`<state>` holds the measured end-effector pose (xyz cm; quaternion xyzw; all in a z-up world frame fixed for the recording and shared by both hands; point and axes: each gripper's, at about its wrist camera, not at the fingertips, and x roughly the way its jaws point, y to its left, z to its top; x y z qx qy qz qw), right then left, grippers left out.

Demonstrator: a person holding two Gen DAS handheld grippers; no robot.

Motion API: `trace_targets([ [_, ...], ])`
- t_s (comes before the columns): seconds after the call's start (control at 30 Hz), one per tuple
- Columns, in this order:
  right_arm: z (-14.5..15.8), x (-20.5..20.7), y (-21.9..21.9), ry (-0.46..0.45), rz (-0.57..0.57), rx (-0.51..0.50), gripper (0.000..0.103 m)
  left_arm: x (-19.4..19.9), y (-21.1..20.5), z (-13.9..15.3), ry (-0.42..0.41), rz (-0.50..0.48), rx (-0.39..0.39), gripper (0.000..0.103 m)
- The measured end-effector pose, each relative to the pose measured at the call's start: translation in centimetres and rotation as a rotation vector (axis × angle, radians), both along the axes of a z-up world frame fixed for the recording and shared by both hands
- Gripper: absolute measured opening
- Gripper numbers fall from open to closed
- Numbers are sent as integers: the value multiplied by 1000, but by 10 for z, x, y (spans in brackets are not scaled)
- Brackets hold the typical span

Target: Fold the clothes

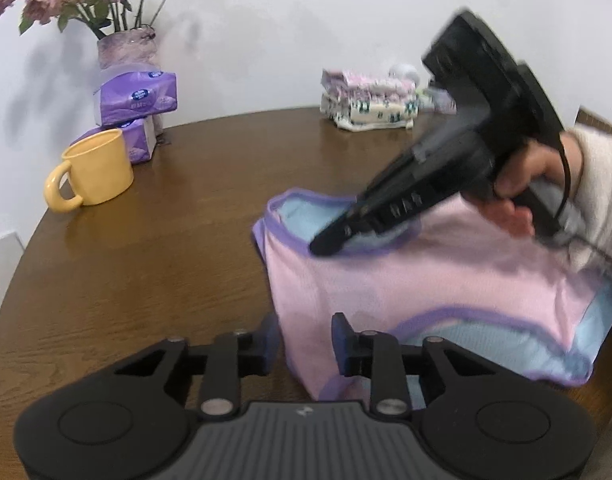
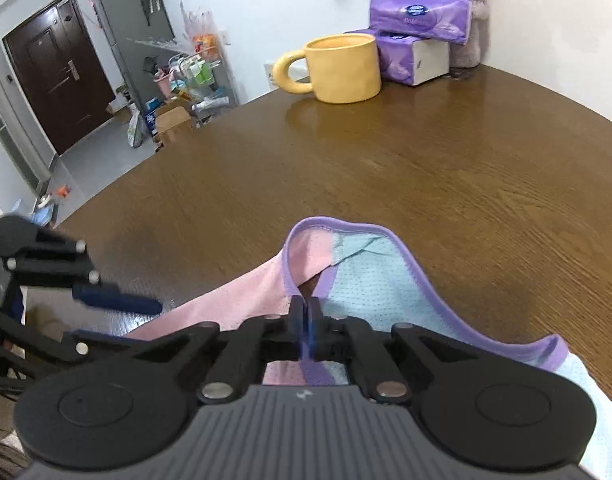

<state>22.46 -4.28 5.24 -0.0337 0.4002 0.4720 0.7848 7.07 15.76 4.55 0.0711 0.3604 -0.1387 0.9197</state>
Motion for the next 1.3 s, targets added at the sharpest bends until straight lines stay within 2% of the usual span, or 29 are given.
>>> trace_targets([
  [0.07,3,-2,-5,-7,-12,6,7,-1,1,-4,19,16,10,21],
  [0.1,4,-3,-7,-11,-17,8,13,-2,3,-4,21,27,0,22],
  [0.13,6,-4,-9,-15,-23,11,23,-3,5,-2,18,38,-12,22],
  [0.2,13,-12,-27,-39,-58,23,31,-8,7,4,-13,47,-34,21],
  [0.3,26,-32,-71,-89,-145,37,32,-14,0,12,-42,8,-55,21],
  [0.37,28,-50,-103,-119,-227,9,32,-19,-11,14,-49,-47,-68,21],
  [0.53,8,-96,-166,-127,-391,-121,32,-27,-56,11,-25,-190,-119,21],
  [0.67,-16,-138,-206,-76,-461,-157,32,-35,-90,5,13,-283,-173,22],
  [0.8,-26,-173,-234,-88,-495,-176,32,-40,-122,0,40,-350,-189,22],
  [0.93,-30,-198,-250,-112,-489,-222,31,-45,-147,-8,62,-376,-141,22],
  [1.03,-29,-206,-255,-118,-492,-252,25,-48,-156,-13,65,-369,-96,21],
  [1.1,-28,-212,-258,-124,-497,-267,25,-50,-160,-15,63,-360,-70,21],
  [1.17,-28,-213,-262,-123,-502,-248,28,-51,-163,-17,61,-349,-51,21],
  [1.2,-27,-213,-264,-122,-507,-231,32,-51,-163,-16,64,-340,-50,21],
  [1.3,-24,-213,-276,-145,-549,-214,33,-51,-163,-13,72,-313,-59,22],
])
